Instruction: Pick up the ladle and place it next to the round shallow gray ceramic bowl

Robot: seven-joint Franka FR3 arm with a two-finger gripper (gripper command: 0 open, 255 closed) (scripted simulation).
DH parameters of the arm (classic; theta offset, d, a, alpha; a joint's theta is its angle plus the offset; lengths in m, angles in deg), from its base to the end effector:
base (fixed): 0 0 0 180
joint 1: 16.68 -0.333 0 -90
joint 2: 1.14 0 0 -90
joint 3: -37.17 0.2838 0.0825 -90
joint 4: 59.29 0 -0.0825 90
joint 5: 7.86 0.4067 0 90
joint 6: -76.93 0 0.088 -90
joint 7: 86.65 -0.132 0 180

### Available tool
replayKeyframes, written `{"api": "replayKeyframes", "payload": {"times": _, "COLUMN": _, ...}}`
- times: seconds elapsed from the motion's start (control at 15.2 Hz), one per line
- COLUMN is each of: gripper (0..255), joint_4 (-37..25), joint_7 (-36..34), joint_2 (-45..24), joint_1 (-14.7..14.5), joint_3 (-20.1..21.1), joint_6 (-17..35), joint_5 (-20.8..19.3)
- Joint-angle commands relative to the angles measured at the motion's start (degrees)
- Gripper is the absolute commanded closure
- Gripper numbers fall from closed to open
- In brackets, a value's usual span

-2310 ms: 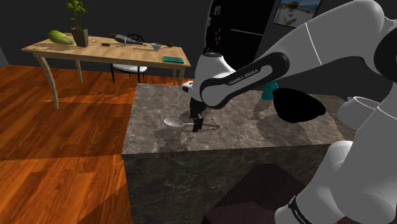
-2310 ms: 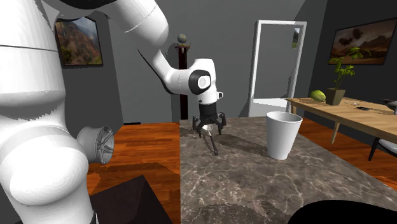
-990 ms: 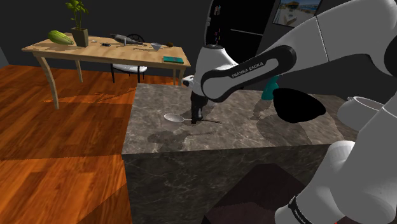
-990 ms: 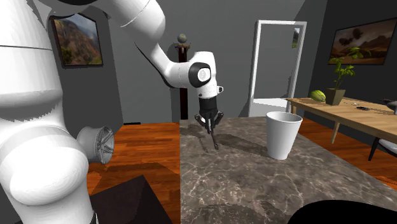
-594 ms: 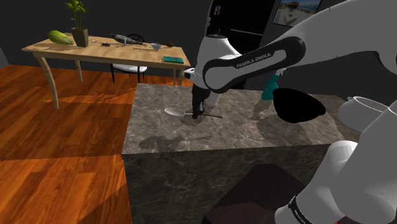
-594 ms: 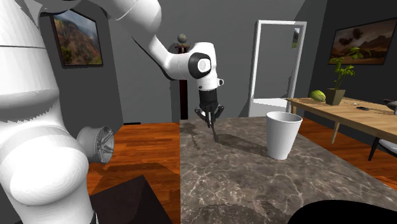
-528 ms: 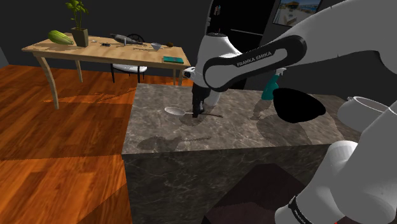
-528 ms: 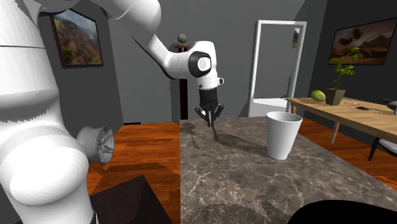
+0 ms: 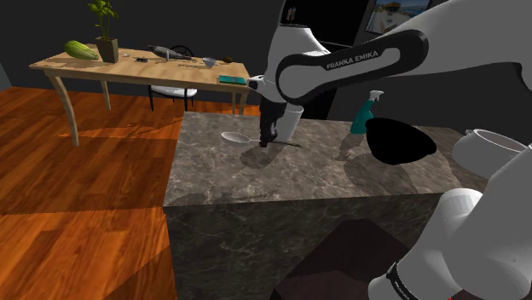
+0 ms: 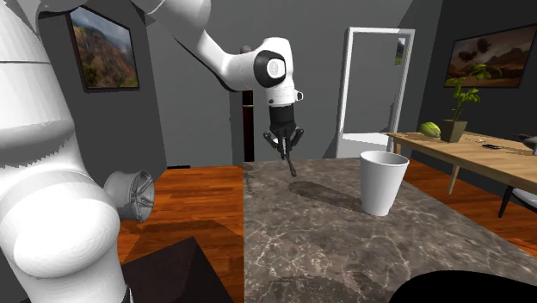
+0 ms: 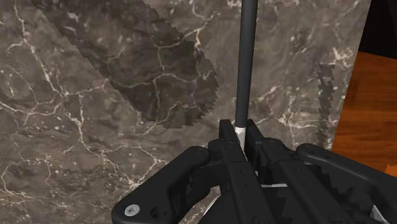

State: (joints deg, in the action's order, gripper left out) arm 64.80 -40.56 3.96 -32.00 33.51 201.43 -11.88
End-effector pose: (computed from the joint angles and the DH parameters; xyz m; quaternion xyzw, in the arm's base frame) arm 0.5425 0.1076 0.3751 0.8653 0.4982 0.0379 0.0400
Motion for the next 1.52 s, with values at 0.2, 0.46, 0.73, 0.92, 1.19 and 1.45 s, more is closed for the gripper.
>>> {"api": "replayKeyframes", "payload": {"times": 0.2, "gripper": 255, "joint_4": -2.6, "joint_7": 0.2, "joint_2": 1.2, "joint_1": -0.1, "joint_3": 0.1, "joint_6": -3.8, "joint_5": 0.1}}
{"api": "replayKeyframes", "payload": {"times": 0.46, "gripper": 255, "joint_4": -5.0, "joint_7": 0.3, "joint_2": 1.9, "joint_1": -0.1, "joint_3": 0.1, "joint_6": -6.9, "joint_5": 0.1}}
{"api": "replayKeyframes", "payload": {"times": 0.73, "gripper": 255, "joint_4": -7.5, "joint_7": 0.4, "joint_2": 2.5, "joint_1": -0.1, "joint_3": 0.1, "joint_6": -9.9, "joint_5": 0.2}}
{"api": "replayKeyframes", "payload": {"times": 0.92, "gripper": 255, "joint_4": -9.5, "joint_7": 0.6, "joint_2": 2.7, "joint_1": -0.1, "joint_3": 0.2, "joint_6": -12.2, "joint_5": 0.2}}
{"api": "replayKeyframes", "payload": {"times": 1.19, "gripper": 255, "joint_4": -12.3, "joint_7": 0.7, "joint_2": 2.9, "joint_1": -0.2, "joint_3": 0.2, "joint_6": -15.3, "joint_5": 0.3}}
{"api": "replayKeyframes", "payload": {"times": 1.45, "gripper": 255, "joint_4": -9.7, "joint_7": 2.5, "joint_2": 6.3, "joint_1": 0.7, "joint_3": -0.8, "joint_6": -15.9, "joint_5": 0.1}}
